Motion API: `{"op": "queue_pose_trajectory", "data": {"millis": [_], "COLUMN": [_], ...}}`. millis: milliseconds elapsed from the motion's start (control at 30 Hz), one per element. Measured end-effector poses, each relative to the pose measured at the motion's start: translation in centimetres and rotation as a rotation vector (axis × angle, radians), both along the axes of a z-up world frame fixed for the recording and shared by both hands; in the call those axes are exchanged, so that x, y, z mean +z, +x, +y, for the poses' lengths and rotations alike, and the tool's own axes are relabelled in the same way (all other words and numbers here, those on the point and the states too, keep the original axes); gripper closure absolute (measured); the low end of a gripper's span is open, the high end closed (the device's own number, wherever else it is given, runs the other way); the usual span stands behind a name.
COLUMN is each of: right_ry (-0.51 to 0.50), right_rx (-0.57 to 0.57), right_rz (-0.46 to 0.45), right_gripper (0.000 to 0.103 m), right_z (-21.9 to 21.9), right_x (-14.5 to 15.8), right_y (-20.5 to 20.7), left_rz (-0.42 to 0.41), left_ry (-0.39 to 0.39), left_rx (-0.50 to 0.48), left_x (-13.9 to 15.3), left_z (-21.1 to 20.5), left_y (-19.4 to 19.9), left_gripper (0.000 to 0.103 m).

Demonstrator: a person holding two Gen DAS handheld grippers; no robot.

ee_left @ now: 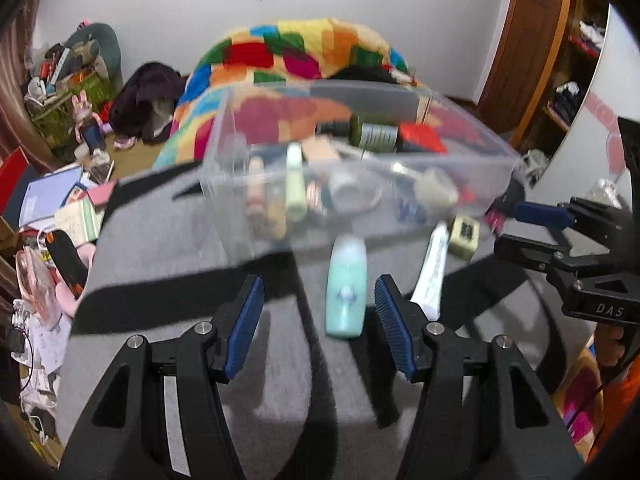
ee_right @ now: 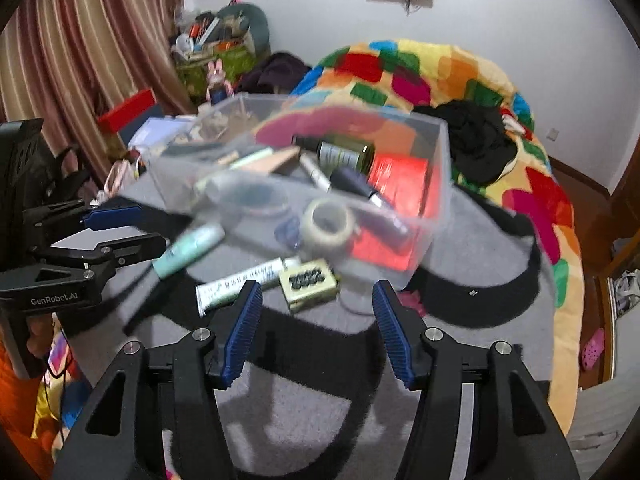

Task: Organize objects
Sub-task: 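Grasp the mint bottle with the left tool while the right tool grasps the green-black box, then drop the mint bottle into the box while the right tool releases the green-black box inside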

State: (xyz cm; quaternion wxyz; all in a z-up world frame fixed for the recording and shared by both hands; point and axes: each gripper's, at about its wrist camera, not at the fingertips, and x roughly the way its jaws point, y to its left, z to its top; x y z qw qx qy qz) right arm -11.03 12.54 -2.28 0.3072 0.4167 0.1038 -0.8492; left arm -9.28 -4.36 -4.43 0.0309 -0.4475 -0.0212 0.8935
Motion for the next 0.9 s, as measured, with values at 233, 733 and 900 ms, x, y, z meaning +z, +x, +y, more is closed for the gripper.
{"op": "queue_pose_trajectory", "data": {"millis": [233,733,900], "right_ry": [0.029,0.002,-0.038], "right_rx": [0.036,0.055,0.038], "right_rz": [-0.031,-0.016,0.003], "right_gripper": [0.054,0.07,0.07], "right_z": [-1.6,-1.0,0.4], "right_x": [-1.9,-1.7,-0.4], "right_y": [-1.3,0.1,1.3], "left_rz": [-0.071,-0.043,-0.009], "left_ry": [0.005,0.009,0.019], "left_rx": [-0.023,-0.021,-0.018], "left_x": [-1.7,-1.8,-1.2], "left_z": [0.7,1.4,1.3], "left_y": [-1.5,-1.2,0.1], "left_gripper": [0.048,0.079,0.079]}}
